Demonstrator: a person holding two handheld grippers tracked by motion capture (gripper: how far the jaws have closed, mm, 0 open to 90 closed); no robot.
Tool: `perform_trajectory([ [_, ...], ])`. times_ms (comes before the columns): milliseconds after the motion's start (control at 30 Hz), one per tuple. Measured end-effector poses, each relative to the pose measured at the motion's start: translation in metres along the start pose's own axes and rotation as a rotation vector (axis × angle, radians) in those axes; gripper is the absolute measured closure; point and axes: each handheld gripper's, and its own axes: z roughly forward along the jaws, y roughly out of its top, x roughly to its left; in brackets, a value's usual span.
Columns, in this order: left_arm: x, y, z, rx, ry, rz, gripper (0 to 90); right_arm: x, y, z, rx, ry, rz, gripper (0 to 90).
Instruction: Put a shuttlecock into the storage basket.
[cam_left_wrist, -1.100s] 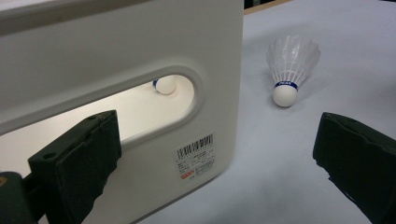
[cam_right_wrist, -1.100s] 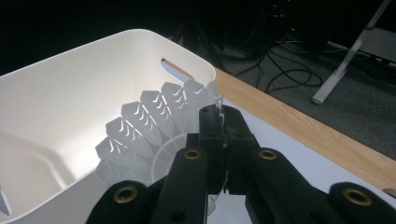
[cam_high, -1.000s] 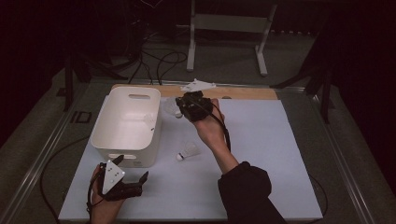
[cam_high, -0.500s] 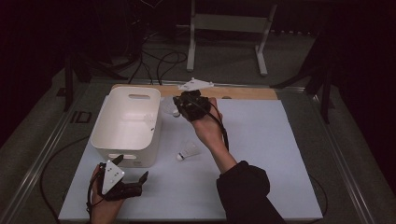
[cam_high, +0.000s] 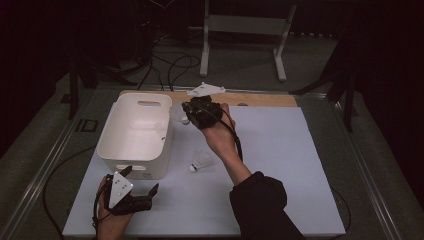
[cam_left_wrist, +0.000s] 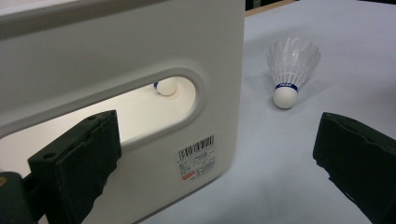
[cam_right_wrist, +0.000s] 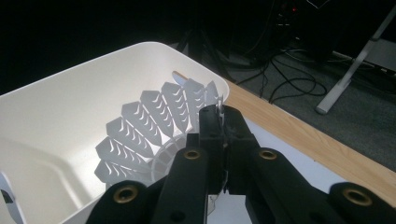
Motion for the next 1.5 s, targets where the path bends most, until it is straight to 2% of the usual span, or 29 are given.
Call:
perform_trajectory([
  [667,0.0,0.0,-0.001,-0.004,0.001,-0.002,1.4,0.008,0.007,0.006,-0.002,-0.006,-0.026,88.3],
  [1100,0.0,0.0,0.0,-0.01,0.0,-0.008,1.4,0.016,0.014,0.011,-0.014,0.007,-0.04,88.3],
  [1500,0.0,0.0,-0.001,-0.012,0.0,-0.009,1.4,0.022,0.018,0.019,-0.027,0.028,-0.024,88.2],
])
